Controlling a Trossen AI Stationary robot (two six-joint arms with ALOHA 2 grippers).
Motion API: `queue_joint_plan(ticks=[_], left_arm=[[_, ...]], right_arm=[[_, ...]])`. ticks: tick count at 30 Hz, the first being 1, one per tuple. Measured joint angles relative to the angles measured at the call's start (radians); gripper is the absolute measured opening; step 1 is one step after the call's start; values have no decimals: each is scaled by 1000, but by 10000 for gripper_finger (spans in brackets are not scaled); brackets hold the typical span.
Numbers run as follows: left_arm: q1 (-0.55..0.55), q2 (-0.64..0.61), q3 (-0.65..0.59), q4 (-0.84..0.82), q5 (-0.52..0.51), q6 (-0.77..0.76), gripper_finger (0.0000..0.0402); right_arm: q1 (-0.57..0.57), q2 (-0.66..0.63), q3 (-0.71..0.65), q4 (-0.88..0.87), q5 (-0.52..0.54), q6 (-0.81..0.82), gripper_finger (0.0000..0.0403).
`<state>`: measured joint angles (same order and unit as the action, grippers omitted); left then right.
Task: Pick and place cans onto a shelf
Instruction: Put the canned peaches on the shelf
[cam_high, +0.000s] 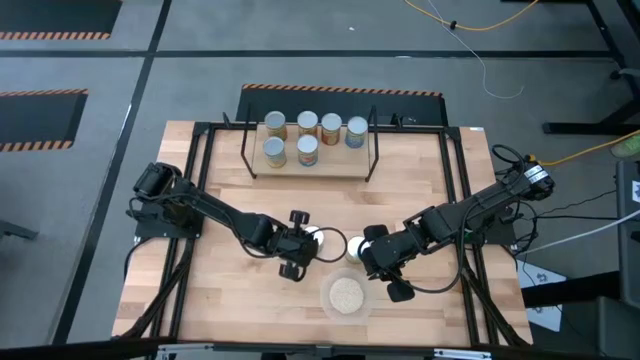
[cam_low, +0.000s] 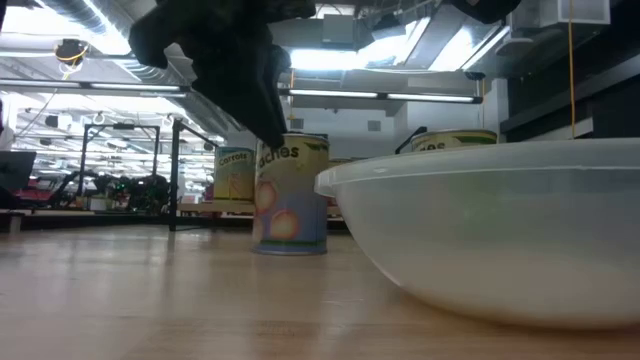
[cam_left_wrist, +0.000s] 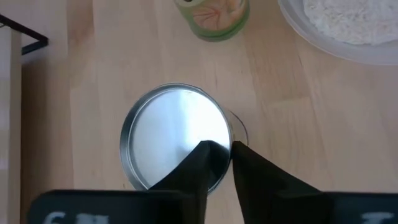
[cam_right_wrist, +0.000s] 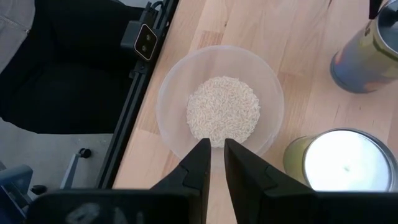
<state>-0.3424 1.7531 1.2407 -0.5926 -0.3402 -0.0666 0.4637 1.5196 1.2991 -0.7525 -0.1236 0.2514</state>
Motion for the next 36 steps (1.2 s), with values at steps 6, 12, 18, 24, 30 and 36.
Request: queue_joint_plan(ticks=[6,12,18,24,30,36], left_arm=[[0,0,-1,11,-17,0,17],[0,1,-1,25,-18,-1,5],[0,2,-2,33,-43,-1,3],[1,2,-3,75,-52,4,2],[10,4,5,82,-54,24,1],[39,5,50,85,-56,60,0]], right_arm=[[0,0,0,0,0,0,52],[0,0,0,0,0,-1,52],[0,0,0,0,0,2,52],[0,-1,0,-17,0,2,52],[0,-16,0,-38,0,2,52],[-1,-61,0,-55,2,-8,52]])
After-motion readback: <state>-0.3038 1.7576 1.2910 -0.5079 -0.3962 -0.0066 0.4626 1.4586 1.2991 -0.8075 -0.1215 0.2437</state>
